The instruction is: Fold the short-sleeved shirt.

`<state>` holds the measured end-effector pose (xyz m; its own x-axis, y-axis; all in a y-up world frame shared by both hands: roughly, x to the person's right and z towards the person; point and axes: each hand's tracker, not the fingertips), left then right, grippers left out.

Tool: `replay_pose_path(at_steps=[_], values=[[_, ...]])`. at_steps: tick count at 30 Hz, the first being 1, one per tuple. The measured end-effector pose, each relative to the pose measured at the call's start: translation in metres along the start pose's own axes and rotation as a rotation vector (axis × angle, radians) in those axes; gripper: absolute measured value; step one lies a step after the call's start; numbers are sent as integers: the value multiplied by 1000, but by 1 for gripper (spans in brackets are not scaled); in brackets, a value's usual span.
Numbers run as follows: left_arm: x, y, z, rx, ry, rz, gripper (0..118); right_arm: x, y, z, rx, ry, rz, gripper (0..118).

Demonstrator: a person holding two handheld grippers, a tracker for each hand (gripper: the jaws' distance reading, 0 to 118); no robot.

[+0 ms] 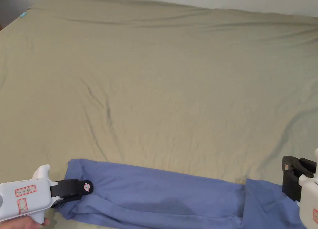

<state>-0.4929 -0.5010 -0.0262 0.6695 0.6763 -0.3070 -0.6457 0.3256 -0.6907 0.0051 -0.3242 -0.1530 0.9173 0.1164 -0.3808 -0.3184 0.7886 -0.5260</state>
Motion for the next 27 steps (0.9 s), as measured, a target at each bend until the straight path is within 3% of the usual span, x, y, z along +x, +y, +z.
replay_pose_path(at_steps=[4,7,10,16,21,23,24,27], values=[[15,9,-6,-7,210,-190,8,0,3,6,11,-1,6,2],[41,2,-11,6,471,-392,8,-2,7,12,26,-26,25,2],[61,-6,-12,59,526,-532,8,0,10,17,42,-42,38,2],[43,7,14,69,479,-422,8,-1,16,32,70,-47,23,2],[39,9,48,184,691,-471,8,2,18,36,77,-47,25,2],[43,13,63,166,664,-392,8,1,18,38,82,-47,26,2],[46,10,69,172,553,-382,8,-2,20,39,85,-47,26,2],[83,1,73,163,594,-466,8,-7,23,41,89,-41,26,2]])
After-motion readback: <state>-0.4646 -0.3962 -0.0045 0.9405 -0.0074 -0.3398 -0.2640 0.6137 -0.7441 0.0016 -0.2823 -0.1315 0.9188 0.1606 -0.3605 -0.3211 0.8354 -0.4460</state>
